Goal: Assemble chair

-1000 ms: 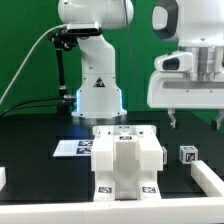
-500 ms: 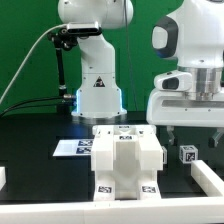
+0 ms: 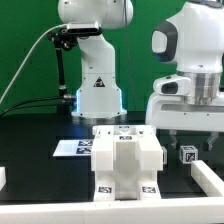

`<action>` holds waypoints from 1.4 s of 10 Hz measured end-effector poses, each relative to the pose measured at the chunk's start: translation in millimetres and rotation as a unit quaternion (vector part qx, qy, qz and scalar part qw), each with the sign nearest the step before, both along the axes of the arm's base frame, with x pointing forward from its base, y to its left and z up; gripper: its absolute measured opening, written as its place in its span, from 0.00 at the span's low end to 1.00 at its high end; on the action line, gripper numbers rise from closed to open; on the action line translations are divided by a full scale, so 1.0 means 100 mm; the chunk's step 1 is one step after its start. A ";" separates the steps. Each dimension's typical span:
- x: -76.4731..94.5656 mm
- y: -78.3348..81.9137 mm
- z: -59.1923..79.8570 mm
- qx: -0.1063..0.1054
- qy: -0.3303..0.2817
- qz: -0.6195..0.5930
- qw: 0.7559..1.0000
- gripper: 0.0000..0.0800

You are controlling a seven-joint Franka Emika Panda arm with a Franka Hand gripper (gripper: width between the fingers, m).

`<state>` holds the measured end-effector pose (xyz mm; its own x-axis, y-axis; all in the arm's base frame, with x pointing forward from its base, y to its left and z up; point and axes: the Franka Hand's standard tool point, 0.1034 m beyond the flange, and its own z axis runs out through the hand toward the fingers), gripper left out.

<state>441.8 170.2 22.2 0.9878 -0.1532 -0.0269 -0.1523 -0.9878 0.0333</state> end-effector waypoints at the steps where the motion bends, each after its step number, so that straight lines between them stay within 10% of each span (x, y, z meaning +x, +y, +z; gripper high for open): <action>1: 0.00 0.00 0.00 0.000 0.000 0.000 1.000 0.49; 2: 0.00 0.00 0.00 0.000 0.000 0.000 1.000 0.35; 8: -0.01 0.01 0.04 0.000 0.008 0.000 1.000 0.35; 12: 0.03 0.05 1.06 0.035 -0.001 -0.001 0.999 0.35; 14: 0.33 -0.34 1.36 0.043 -0.006 0.036 0.998 0.35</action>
Offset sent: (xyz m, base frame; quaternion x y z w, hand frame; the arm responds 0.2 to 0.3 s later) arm 0.0000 0.0000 0.0000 0.0000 0.0000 0.0000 1.0000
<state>474.5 136.7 158.6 0.9966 -0.0786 -0.0242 -0.0799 -0.9953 -0.0542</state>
